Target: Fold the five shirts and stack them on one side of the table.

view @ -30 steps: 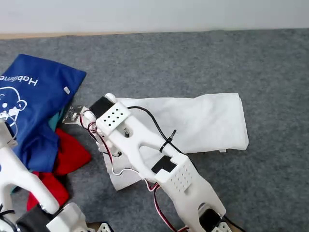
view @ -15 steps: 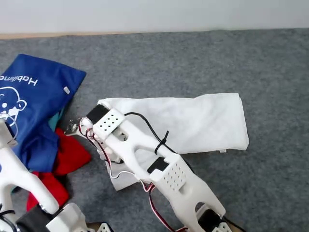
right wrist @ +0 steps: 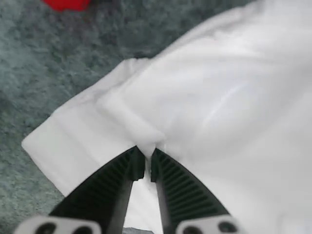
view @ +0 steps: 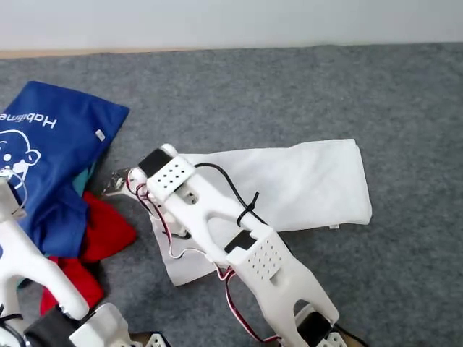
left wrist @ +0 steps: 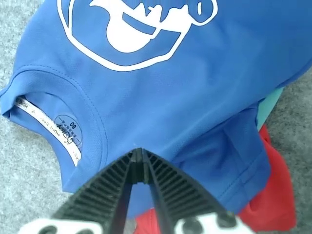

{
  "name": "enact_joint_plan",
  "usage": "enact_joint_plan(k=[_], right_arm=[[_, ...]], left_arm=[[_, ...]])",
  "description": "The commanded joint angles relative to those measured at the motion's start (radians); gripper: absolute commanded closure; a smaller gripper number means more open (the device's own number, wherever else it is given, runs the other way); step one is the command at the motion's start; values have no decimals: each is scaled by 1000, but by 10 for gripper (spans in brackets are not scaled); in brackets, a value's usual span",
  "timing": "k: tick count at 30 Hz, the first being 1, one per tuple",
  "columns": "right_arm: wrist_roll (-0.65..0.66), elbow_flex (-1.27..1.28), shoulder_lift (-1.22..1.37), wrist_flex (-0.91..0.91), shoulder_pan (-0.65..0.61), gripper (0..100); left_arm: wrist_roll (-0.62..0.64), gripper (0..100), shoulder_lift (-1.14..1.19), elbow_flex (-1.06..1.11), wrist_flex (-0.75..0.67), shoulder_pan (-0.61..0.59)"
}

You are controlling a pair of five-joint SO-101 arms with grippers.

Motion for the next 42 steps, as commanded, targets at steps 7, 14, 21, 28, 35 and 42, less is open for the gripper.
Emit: enact_joint_plan(k=[7, 14, 21, 28, 35, 42], right_arm=[[9, -37, -104, 41, 31, 988], [5, -32, -108, 44, 30, 900], [8, 11, -137, 47, 31, 880], [9, 144, -211, 45, 47, 880], [9, 149, -209, 41, 59, 880], [46, 149, -179, 38, 59, 927]], left_arm=[[-5, 996, -43, -5, -20, 40], [-5, 996, -41, -5, -21, 41], [-5, 996, -43, -5, -21, 41], [-6, 996, -41, -5, -23, 40], [-5, 996, -41, -4, -41, 41], [-5, 996, -41, -4, -41, 41]])
